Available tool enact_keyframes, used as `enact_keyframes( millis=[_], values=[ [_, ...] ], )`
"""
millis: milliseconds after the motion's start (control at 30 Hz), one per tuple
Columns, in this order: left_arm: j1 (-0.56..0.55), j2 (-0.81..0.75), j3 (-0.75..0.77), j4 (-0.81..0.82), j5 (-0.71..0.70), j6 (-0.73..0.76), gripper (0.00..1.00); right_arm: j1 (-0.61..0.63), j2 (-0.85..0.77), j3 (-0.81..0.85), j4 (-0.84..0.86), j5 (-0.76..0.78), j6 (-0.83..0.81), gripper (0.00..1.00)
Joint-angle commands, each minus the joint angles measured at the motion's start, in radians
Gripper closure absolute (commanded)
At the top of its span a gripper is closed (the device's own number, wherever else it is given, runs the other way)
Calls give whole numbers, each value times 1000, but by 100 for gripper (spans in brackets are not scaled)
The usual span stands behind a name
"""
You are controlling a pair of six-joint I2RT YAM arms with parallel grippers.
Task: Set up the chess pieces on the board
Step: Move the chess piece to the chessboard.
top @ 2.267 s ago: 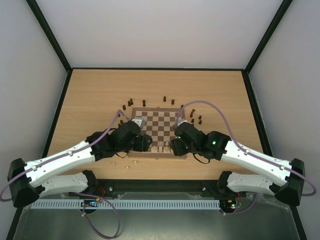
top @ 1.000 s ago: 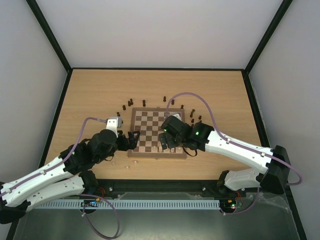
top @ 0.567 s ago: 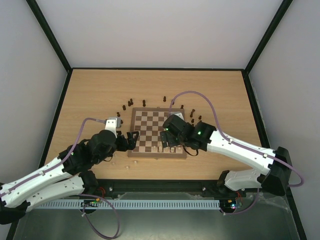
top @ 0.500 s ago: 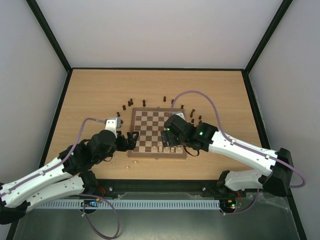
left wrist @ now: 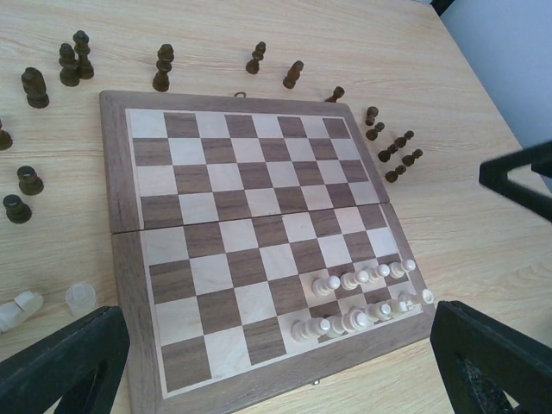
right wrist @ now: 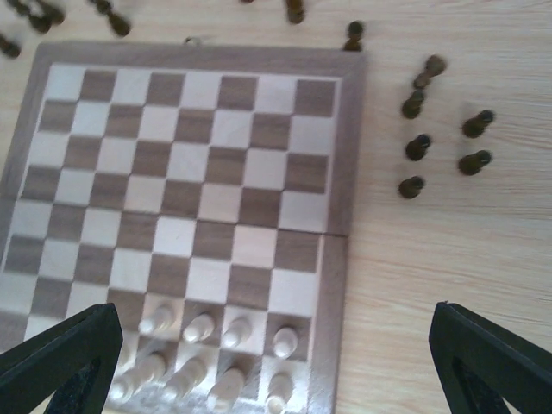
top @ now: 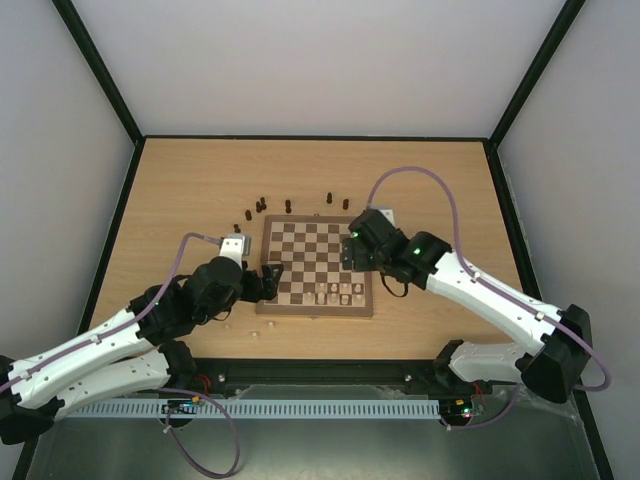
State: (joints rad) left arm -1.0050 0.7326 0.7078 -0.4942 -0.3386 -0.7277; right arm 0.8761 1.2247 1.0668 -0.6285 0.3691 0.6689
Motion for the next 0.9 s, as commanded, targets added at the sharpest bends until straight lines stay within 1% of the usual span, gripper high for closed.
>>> enact_keyframes(
  millis=[0, 133, 367, 867],
  values=[
    [12, 16, 18, 31, 12, 27, 1, -76, -53, -35, 13, -14, -29, 1],
    [28, 42, 26, 23, 28, 20, 1, -128, -62, -60, 32, -42, -72, 0],
    [54, 31, 12, -33, 31, -13, 1, -134, -64, -91, 68, -113, -88, 1],
    [119, 63, -2, -25, 65, -26, 1, -134, -92, -113, 72, -117, -123, 1]
  ],
)
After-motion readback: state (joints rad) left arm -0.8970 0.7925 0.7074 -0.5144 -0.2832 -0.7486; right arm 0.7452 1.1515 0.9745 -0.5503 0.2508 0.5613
